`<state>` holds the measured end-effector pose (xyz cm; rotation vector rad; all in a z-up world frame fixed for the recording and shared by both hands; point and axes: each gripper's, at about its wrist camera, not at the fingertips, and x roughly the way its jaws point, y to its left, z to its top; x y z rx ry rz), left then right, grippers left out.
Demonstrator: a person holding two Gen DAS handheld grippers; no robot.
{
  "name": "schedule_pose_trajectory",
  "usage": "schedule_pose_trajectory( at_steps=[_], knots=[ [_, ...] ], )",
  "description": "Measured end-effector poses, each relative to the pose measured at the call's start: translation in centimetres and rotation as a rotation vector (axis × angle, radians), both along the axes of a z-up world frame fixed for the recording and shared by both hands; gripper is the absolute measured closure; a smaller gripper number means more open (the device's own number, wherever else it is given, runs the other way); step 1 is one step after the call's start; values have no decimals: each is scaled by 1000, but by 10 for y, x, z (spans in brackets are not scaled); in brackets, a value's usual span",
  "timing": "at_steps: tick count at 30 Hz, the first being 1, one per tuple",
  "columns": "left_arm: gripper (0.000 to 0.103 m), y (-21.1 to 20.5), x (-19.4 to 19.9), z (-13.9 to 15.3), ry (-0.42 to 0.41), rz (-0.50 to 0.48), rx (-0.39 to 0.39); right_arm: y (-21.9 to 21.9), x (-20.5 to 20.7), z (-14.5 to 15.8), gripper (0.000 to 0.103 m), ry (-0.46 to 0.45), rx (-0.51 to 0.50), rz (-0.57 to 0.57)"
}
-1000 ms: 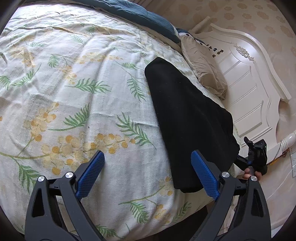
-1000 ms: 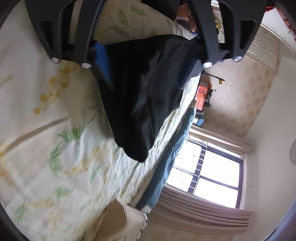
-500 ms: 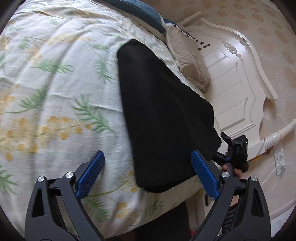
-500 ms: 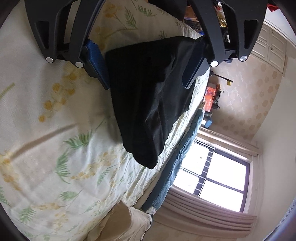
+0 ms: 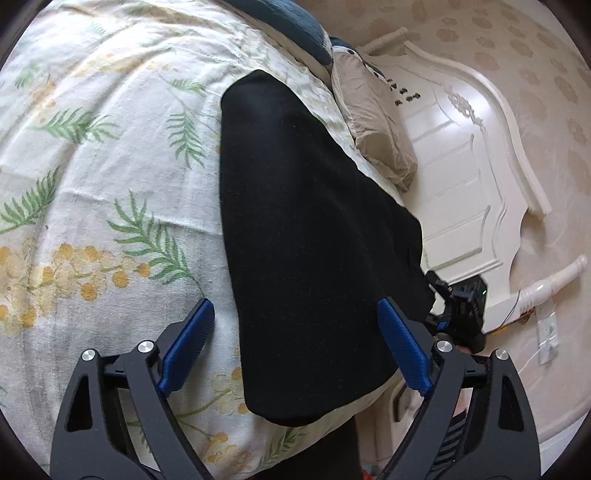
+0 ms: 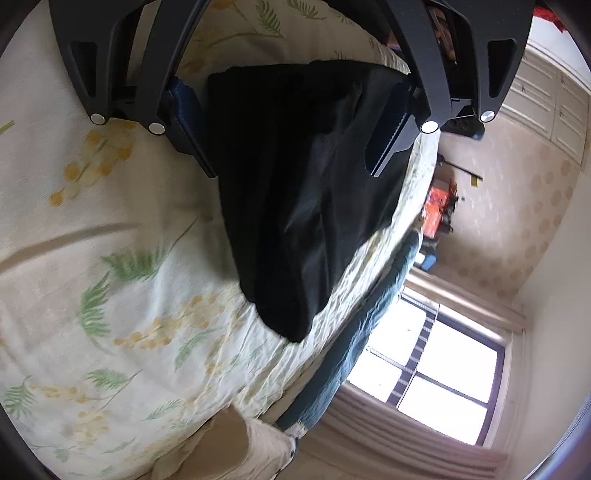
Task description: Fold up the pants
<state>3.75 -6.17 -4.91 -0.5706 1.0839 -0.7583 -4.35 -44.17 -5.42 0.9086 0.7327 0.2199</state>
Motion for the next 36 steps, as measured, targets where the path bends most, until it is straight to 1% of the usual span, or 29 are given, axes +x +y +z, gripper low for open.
schedule_pose_trajectory(
  at_steps=[2,3,4,5,6,7,8,11,14,18,22,24,30,36],
  knots=[
    [14,0,4,-2,18,9,-15,5,5,0,24,10,-27,18],
    [16,-2,5,-1,15,7,-10,10,7,1,24,7,-46,36],
    [35,-5,6,0,8,2,1,15,9,1,24,13,-64,46],
    [50,-10,8,-2,12,-25,13,17,10,1,25,18,-78,52],
    [52,-12,10,-5,28,-29,17,20,11,2,29,22,-96,54],
    [58,-12,12,-7,45,-27,5,22,11,2,32,29,-105,51],
    [62,-12,13,-8,54,-32,-10,22,11,0,45,41,-108,49],
    [68,-13,11,-2,19,-44,23,21,8,-3,56,44,-77,46],
    [71,-18,5,9,-43,-40,87,25,6,-1,59,36,-82,40],
    [74,-13,4,16,-61,-30,101,34,6,5,61,20,-75,32],
    [75,2,2,24,-97,-10,127,54,13,12,61,10,-77,57],
    [75,15,-1,27,-110,7,140,64,17,13,61,2,-69,78],
    [75,54,-8,31,-115,68,161,102,35,16,61,-17,-58,148],
    [75,97,-15,34,-103,128,169,143,51,16,61,-25,-40,215]
  ],
)
